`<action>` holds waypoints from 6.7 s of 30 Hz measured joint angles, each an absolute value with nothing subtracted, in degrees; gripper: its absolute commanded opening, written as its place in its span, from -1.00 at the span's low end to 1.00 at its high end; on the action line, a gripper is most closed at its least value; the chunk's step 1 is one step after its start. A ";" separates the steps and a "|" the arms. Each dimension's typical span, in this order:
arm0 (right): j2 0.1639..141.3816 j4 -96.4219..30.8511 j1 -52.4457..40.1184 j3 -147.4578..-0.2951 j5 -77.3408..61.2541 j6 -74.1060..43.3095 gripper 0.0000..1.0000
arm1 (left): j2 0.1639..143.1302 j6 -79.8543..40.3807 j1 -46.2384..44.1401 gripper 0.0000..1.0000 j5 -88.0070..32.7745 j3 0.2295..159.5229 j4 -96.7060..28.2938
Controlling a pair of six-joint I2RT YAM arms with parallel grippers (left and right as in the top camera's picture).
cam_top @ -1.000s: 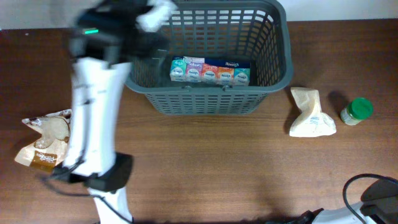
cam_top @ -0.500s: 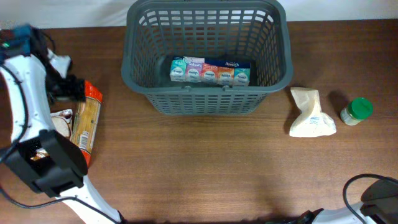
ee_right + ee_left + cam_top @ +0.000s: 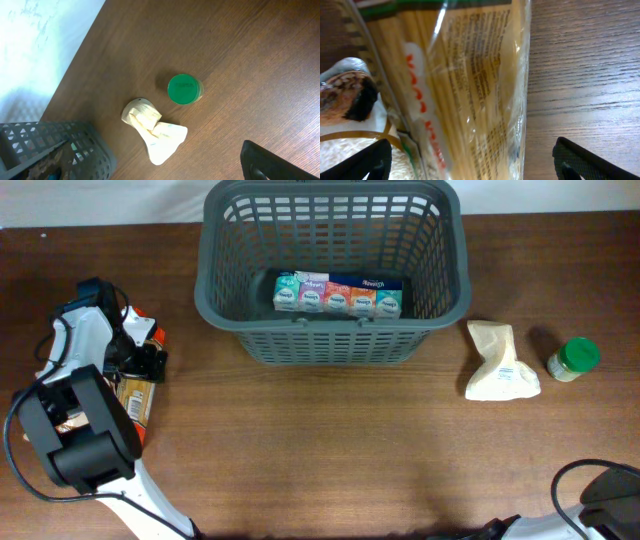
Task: Pack container
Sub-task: 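Grasp the red-capped spaghetti package with the left gripper, then place the spaghetti package into the basket and release, then grasp the clear snack bag with the left gripper, then drop the clear snack bag into the basket with the left gripper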
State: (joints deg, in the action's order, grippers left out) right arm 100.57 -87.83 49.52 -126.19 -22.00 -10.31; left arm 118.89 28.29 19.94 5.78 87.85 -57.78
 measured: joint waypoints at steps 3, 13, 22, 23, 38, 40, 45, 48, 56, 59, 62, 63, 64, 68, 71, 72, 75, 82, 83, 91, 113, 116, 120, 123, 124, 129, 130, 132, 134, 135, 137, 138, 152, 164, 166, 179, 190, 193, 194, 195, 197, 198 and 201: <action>100.57 -87.83 49.52 -126.19 -22.00 -10.31 0.97 | 120.55 28.03 19.94 0.33 5.78 87.85 -57.71; 100.57 -87.85 49.52 -126.19 -22.00 -10.31 0.97 | 122.76 27.40 19.97 -0.96 5.39 90.94 -62.59; 100.57 -87.81 49.52 -126.19 -22.00 -10.28 0.97 | 127.74 25.98 19.77 -0.96 4.40 133.97 -90.30; 100.57 -87.88 49.52 -126.19 -22.00 -10.31 0.98 | 127.50 25.78 19.51 -0.96 4.19 140.16 -91.61; 100.57 -87.83 49.52 -126.19 -22.00 -10.31 0.97 | 124.07 49.93 -13.96 -0.97 3.20 178.21 -94.24; 100.57 -87.83 49.52 -126.19 -22.00 -10.31 0.98 | 124.09 57.45 -20.95 -0.96 2.66 176.16 -92.47; 100.57 -87.85 49.52 -126.19 -22.02 -10.31 0.97 | 124.73 67.09 -29.45 -0.96 1.87 163.63 -83.02; 100.57 -87.81 49.52 -126.19 -22.00 -10.31 0.97 | 127.48 69.10 -30.15 -0.97 1.91 153.99 -78.78; 100.57 -87.83 49.52 -126.19 -22.00 -10.31 0.97 | 140.55 69.10 -31.81 -0.90 3.20 138.45 -79.31; 100.57 -87.83 49.52 -126.19 -22.00 -10.33 0.97 | 140.44 67.96 -32.64 0.98 3.44 138.06 -80.71; 100.57 -87.83 49.52 -126.19 -22.00 -10.33 0.97 | 140.33 63.72 -33.23 0.98 7.60 138.65 -80.03; 100.57 -87.83 49.52 -126.19 -22.00 -10.28 0.97 | 140.25 61.17 -33.26 0.98 9.87 139.28 -79.79; 100.57 -87.85 49.52 -126.19 -22.02 -10.31 0.97 | 140.25 58.46 -33.26 0.98 12.19 140.27 -79.90; 100.57 -87.85 49.52 -126.19 -22.00 -10.26 0.97 | 138.96 43.75 -32.38 0.98 20.16 148.94 -83.13; 100.57 -87.83 49.52 -126.19 -22.02 -10.31 0.97 | 135.09 34.44 -29.65 0.98 21.78 156.92 -84.73; 100.57 -87.83 49.52 -126.19 -22.02 -10.33 0.97 | 132.92 32.12 -28.23 0.98 21.96 159.00 -84.73; 100.57 -87.83 49.52 -126.19 -22.00 -10.31 0.97 | 122.50 27.03 -20.84 0.99 21.63 162.45 -85.01; 100.57 -87.85 49.52 -126.19 -22.00 -10.33 0.97 | 109.27 21.06 -3.73 0.98 21.58 163.94 -91.07; 100.57 -87.83 49.52 -126.19 -22.00 -10.31 0.97 | 108.77 19.73 -1.43 0.99 21.41 164.07 -92.55; 100.57 -87.85 49.52 -126.19 -22.02 -10.31 0.98 | 110.24 12.01 19.86 0.98 12.88 141.21 -92.01; 100.57 -87.83 49.52 -126.19 -22.00 -10.31 0.97 | 127.85 17.23 35.44 0.87 7.53 103.44 -72.60; 100.57 -87.83 49.52 -126.19 -22.00 -10.35 0.98 | 131.63 17.87 35.44 0.79 7.46 103.44 -73.03; 100.57 -87.83 49.52 -126.19 -22.00 -10.33 0.97 | 133.32 18.24 35.44 -0.89 6.76 103.66 -74.37; 100.57 -87.83 49.52 -126.19 -22.00 -10.28 0.97 | 133.40 18.46 35.44 -0.97 6.81 103.94 -75.40; 100.57 -87.85 49.52 -126.19 -22.00 -10.28 0.97 | 133.40 18.46 35.42 -0.97 6.76 104.09 -76.07; 100.57 -87.83 49.52 -126.19 -22.00 -10.33 0.97 | 135.41 18.46 35.24 -0.96 4.40 109.95 -84.40; 100.57 -87.83 49.52 -126.19 -22.00 -10.31 0.97 | 136.11 18.46 35.14 -0.96 4.05 111.90 -86.78; 100.57 -87.83 49.52 -126.19 -22.00 -10.28 0.97 | 137.67 18.46 34.65 -0.97 2.59 118.56 -91.68; 100.57 -87.85 49.52 -126.19 -22.02 -10.31 0.97 | 138.32 18.46 33.91 -0.97 0.47 128.03 -95.29; 100.57 -87.83 49.52 -126.19 -22.00 -10.31 0.98 | 138.32 18.46 33.43 -0.96 -0.75 133.21 -96.03; 100.57 -87.83 49.52 -126.19 -22.02 -10.28 0.97 | 137.47 18.44 32.32 -0.96 -3.81 143.28 -96.20; 100.57 -87.83 49.52 -126.19 -22.02 -10.31 0.97 | 136.88 18.46 31.77 -0.96 -4.73 146.56 -96.03; 100.57 -87.85 49.52 -126.19 -22.00 -10.28 0.97 | 119.70 46.22 -6.24 -0.96 -13.15 178.82 -81.89; 100.57 -87.83 49.52 -126.19 -22.00 -10.31 0.98 | 136.40 65.04 -29.28 -0.96 -13.34 154.23 -74.46; 100.57 -87.85 49.52 -126.19 -22.02 -10.33 0.97 | 140.73 65.39 -31.14 0.08 -13.13 151.50 -75.02; 100.57 -87.85 49.52 -126.19 -22.02 -10.33 0.97 | 136.11 35.57 -27.75 0.99 -6.48 168.57 -79.07; 100.57 -87.83 49.52 -126.19 -22.00 -10.33 0.97 | 117.95 12.64 6.52 0.99 -7.07 175.52 -96.29; 100.57 -87.83 49.52 -126.19 -22.00 -10.28 0.97 | 119.17 11.40 13.28 0.99 -6.81 169.58 -96.42; 100.57 -87.83 49.52 -126.19 -22.02 -10.31 0.97 | 119.48 11.22 15.27 0.99 -6.74 167.24 -96.38; 100.57 -87.83 49.52 -126.19 -22.02 -10.33 0.98 | 119.61 10.98 17.19 0.99 -6.52 164.72 -96.42; 100.57 -87.83 49.52 -126.19 -22.00 -10.33 0.97 | 119.87 10.66 20.86 0.99 -6.04 158.65 -96.23; 100.57 -87.83 49.52 -126.19 -22.02 -10.31 0.97 | 120.18 10.59 22.22 0.99 -5.74 156.24 -95.90; 100.57 -87.83 49.52 -126.19 -22.00 -10.31 0.97 | 121.08 10.37 25.21 0.99 -5.39 147.13 -93.86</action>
State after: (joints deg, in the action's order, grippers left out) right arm 100.57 -87.83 49.52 -126.19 -22.00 -10.31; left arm 121.08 10.37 25.21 -5.39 147.13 -93.86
